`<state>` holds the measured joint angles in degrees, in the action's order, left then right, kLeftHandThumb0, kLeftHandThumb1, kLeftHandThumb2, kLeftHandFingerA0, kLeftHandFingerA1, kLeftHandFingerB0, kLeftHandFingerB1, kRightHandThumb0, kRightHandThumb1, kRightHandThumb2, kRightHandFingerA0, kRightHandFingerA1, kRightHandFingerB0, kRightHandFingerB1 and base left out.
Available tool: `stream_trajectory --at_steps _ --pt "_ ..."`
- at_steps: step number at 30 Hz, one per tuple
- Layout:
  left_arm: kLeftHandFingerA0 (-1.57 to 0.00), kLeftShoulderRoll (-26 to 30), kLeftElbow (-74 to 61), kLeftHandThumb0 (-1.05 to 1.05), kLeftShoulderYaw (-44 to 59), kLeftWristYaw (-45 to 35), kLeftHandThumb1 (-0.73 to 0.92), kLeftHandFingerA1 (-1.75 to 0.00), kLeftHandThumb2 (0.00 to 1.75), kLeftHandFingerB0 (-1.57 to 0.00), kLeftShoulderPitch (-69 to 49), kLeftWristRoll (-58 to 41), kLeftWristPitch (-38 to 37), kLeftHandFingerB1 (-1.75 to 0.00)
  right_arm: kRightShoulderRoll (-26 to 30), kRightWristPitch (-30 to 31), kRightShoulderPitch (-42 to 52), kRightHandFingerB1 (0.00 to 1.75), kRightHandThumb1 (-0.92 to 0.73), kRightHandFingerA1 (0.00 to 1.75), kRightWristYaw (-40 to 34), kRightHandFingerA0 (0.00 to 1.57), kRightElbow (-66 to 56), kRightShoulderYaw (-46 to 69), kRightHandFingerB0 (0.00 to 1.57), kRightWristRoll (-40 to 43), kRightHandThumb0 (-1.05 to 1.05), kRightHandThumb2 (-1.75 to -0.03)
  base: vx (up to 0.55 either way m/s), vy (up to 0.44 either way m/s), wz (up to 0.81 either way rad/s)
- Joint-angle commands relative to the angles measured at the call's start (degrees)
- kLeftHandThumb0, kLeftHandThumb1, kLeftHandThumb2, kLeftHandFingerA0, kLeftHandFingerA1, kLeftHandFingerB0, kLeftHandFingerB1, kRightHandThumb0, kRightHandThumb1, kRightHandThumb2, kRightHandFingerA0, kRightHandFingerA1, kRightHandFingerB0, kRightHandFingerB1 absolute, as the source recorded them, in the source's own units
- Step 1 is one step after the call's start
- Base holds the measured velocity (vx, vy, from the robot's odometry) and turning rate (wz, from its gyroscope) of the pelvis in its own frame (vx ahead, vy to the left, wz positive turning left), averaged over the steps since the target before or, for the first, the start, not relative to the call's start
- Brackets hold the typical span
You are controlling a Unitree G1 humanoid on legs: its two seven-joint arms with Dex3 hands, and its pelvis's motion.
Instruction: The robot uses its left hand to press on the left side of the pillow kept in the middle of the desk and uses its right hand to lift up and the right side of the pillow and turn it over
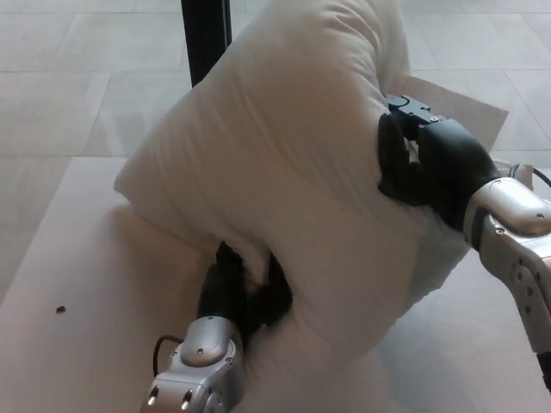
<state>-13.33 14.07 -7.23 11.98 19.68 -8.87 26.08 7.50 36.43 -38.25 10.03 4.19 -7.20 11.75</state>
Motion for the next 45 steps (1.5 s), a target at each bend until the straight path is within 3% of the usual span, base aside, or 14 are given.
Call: stream_trajectory --at_steps 1,4,6,8,10,14,17,19,25,33,35,38,44,45 --pt "0.0 -12.17 6.29 -0.99 -7.2 -0.67 0.46 -0.08 0.81 0.0 -3.12 0.72 -5.36 0.0 -3.9 3.69 4.27 0.47 -0.41 1.32 13.4 1.0 3.03 -13.33 0.19 2.13 -0.73 -0.8 0.0 0.0 0.0" --pt "0.0 -10.31 7.12 -0.95 -12.85 2.03 0.56 -0.16 0.91 0.0 -3.54 6.54 -6.25 0.0 -3.97 2.92 5.59 0.41 -0.48 0.61 12.93 0.4 3.28 -15.52 0.26 0.72 -0.66 -0.55 0.0 0.0 0.0" --pt "0.0 -10.48 8.53 -0.89 -14.03 3.35 0.56 -0.28 0.97 0.0 -3.48 7.73 -6.98 -0.1 -4.0 1.86 6.4 0.41 -0.48 0.57 13.14 0.36 3.56 -16.51 0.26 -0.02 -0.64 -0.55 0.0 0.0 0.0" --pt "-0.13 -14.51 10.33 -0.76 -10.64 3.29 0.64 -0.72 0.59 0.0 -5.67 2.99 -9.97 -0.1 -4.55 -1.42 7.77 0.51 -0.38 0.69 14.09 0.49 4.77 -18.81 0.2 -1.39 -0.63 -0.79 0.0 0.0 0.0" --pt "-0.23 -16.75 11.46 -0.87 -8.3 3.74 0.52 -0.66 0.88 0.0 -5.83 0.65 -11.68 -0.02 -5.13 -1.82 7.63 0.46 -0.48 0.65 14.16 0.53 5.63 -19.3 0.25 -1.91 -0.57 -0.55 0.0 0.0 0.0" --pt "-0.21 -21.87 15.48 -0.62 -4.92 3.57 0.59 -0.89 0.57 0.0 -5.38 -3.44 -17.51 -0.11 -8.06 -2.16 8.17 0.57 -0.34 0.78 12.98 0.57 8.02 -21.61 0.27 -3.32 -0.58 -0.74 0.0 0.0 0.0" --pt "-0.35 -23.73 16.75 -0.76 -5.22 5.32 0.51 -0.8 0.88 0.0 -5.73 -3.33 -19.29 -0.16 -9.56 -2.58 7.83 0.56 -0.34 0.76 12.35 0.56 9.66 -23.44 0.26 -4.63 -0.53 -0.75 0.0 0.0 0.0" --pt "-0.26 -24.73 17.57 -0.68 -5.93 4.05 0.61 -0.94 0.59 0.0 -6.77 -4.28 -18.96 -0.1 -12.73 -2.5 8.54 0.54 -0.34 1.05 11.8 0.8 11.51 -25.17 0.29 -4.66 -0.5 -0.7 0.0 0.0 0.0" --pt "-0.25 -25.94 20.52 -0.8 -7.33 2.84 0.51 -0.7 0.85 0.0 -8.4 -4.63 -20.95 -0.13 -15.8 -0.35 8.74 0.53 -0.44 0.76 12.36 0.27 11.5 -31.96 0.33 -6.47 -0.43 -0.53 0.0 0.0 0.0" --pt "-0.25 -25.59 22.8 -0.65 -9.46 2.59 0.62 -0.73 0.59 0.0 -9.35 -3.63 -22.0 -0.15 -16.37 -2.59 10.06 0.55 -0.5 0.81 10.56 0.3 12.4 -37.51 0.36 -10.58 -0.44 -0.55 0.0 0.0 0.0" --pt "-0.25 -25.6 23.22 -0.79 -9.62 2.15 0.52 -0.69 0.86 0.0 -9.07 -3.88 -22.0 -0.15 -16.6 -2.02 9.92 0.58 -0.51 0.84 11.11 0.31 12.81 -38.11 0.36 -10.49 -0.44 -0.55 0.0 0.0 0.0" --pt "-0.23 -25.23 24.09 -0.65 -9.4 1.44 0.61 -0.8 0.58 0.0 -8.68 -4.32 -22.27 -0.13 -17.49 -3.12 9.79 0.63 -0.43 1.55 14.09 0.81 14.68 -38.02 0.38 -9.3 -0.49 -0.58 0.0 0.0 0.0" --pt "-0.33 -24.27 25.06 -0.8 -10.22 -0.76 0.5 -0.83 0.86 0.0 -8.75 -4.76 -23.36 -0.18 -17.56 -2.43 9.35 0.65 -0.32 1.34 15.04 1.12 16.26 -38.44 0.41 -10.38 -0.49 -0.82 0.0 0.0 0.0" --pt "-0.22 -24.34 25.52 -0.68 -10.06 -0.74 0.6 -0.89 0.58 0.0 -8.59 -4.79 -23.65 -0.15 -17.28 -2.11 9.34 0.56 -0.47 1.47 15.17 0.77 15.92 -38.45 0.44 -10.46 -0.49 -0.54 0.0 0.0 0.0"
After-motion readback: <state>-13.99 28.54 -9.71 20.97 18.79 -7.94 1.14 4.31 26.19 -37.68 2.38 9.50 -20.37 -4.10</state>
